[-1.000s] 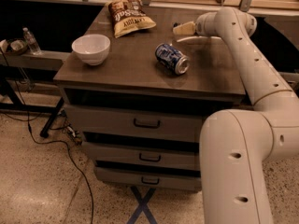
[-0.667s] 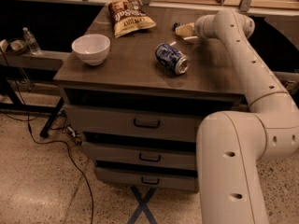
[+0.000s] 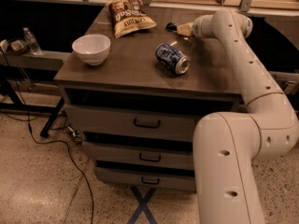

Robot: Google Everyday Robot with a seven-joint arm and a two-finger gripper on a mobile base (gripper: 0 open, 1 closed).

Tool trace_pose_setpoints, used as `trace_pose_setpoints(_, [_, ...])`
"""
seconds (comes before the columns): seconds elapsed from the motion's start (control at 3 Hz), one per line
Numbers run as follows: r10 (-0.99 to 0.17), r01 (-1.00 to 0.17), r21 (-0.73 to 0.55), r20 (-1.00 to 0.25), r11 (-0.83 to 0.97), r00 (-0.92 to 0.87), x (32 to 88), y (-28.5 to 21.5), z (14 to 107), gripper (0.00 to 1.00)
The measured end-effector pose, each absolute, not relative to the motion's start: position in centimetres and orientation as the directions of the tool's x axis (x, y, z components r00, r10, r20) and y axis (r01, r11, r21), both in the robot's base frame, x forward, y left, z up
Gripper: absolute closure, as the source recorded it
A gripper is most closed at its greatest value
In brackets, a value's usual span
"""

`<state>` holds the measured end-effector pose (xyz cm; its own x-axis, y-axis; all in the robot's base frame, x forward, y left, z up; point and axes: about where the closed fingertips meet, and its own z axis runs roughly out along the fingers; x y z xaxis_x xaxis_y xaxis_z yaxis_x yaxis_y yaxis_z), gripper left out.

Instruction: Pick rxbar blueberry

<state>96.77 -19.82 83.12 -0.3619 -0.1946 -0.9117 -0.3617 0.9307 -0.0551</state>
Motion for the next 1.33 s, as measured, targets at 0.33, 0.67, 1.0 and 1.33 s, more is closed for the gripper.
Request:
trace_pose_setpoints(0.33, [-0.195,-0.362,-0.055,-0.912,0.931,-0.362,96.8,-19.8,83.1,1.00])
trace_pose_setpoints(0.67, [-0.196,-0.364,-0.057,-0.912,0.930,-0.359,96.7,-19.8,83.4,1.00])
trace_pose_setpoints(1.0, [-0.202,-0.366,-0.065,-0.914,0.928,-0.351,96.5,-19.8,84.1,1.00])
trace_pose_setpoints(1.33, [-0.258,-0.388,-0.144,-0.930,0.910,-0.261,94.2,-19.7,90.7,1.00])
